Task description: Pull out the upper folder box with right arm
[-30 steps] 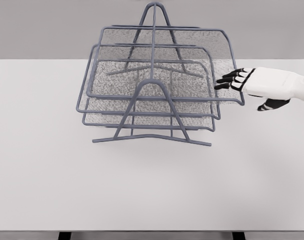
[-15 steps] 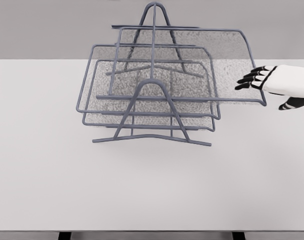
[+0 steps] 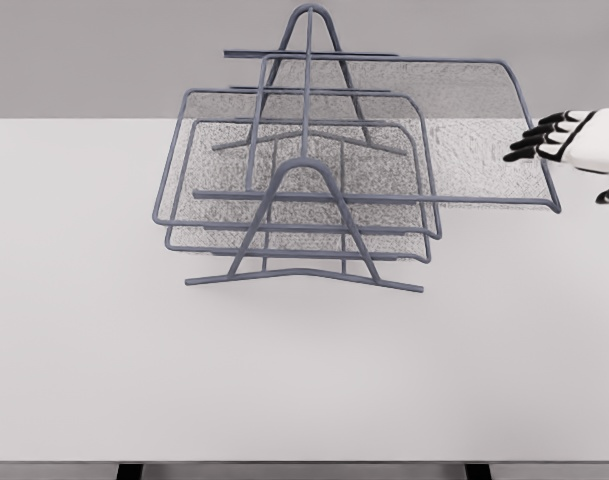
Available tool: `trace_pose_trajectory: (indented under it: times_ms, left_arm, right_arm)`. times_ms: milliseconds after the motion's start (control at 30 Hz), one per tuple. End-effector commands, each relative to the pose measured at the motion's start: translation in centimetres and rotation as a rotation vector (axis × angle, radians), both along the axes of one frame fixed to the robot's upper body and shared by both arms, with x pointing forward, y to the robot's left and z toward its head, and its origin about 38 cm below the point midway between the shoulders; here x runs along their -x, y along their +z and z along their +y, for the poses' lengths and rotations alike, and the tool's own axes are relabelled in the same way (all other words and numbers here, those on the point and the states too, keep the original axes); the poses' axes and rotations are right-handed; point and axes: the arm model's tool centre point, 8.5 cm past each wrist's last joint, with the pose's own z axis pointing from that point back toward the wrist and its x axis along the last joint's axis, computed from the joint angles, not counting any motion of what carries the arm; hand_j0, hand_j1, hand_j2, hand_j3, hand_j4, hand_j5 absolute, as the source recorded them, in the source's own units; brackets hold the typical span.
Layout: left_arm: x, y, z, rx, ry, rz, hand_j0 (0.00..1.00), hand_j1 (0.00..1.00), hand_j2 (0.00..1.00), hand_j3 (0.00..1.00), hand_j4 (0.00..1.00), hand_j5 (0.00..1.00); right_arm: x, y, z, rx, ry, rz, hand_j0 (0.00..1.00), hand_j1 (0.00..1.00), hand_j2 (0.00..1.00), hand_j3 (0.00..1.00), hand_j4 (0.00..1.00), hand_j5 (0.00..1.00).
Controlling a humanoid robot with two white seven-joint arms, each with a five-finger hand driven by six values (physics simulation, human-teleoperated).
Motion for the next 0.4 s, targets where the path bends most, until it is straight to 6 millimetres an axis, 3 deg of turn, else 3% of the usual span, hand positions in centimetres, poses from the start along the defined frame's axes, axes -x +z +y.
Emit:
trace_pose_trajectory:
  times_ms: [0, 133, 367]
  left_arm:
    - [0.0, 0.0, 0.0, 0.0, 0.001, 0.0, 1.0, 1.0, 1.0, 1.0, 1.0, 1.0]
    - [0.0, 0.0, 0.0, 0.0, 0.001, 0.0, 1.0, 1.0, 1.0, 1.0, 1.0, 1.0]
    - [0.0, 0.0, 0.0, 0.0, 0.001, 0.0, 1.0, 1.0, 1.0, 1.0, 1.0, 1.0]
  right_arm:
    - [0.7, 1.1, 1.9, -0.037, 0.063, -0.024, 1.0, 1.0, 1.0, 1.0, 1.0, 1.0]
    - [1.5, 2.3, 3.7, -0.083, 0.128, -0.044, 1.0, 1.0, 1.0, 1.0, 1.0, 1.0]
    - [1.5, 2.5, 3.7, -0.081, 0.127, -0.049, 1.0, 1.0, 1.0, 1.0, 1.0, 1.0]
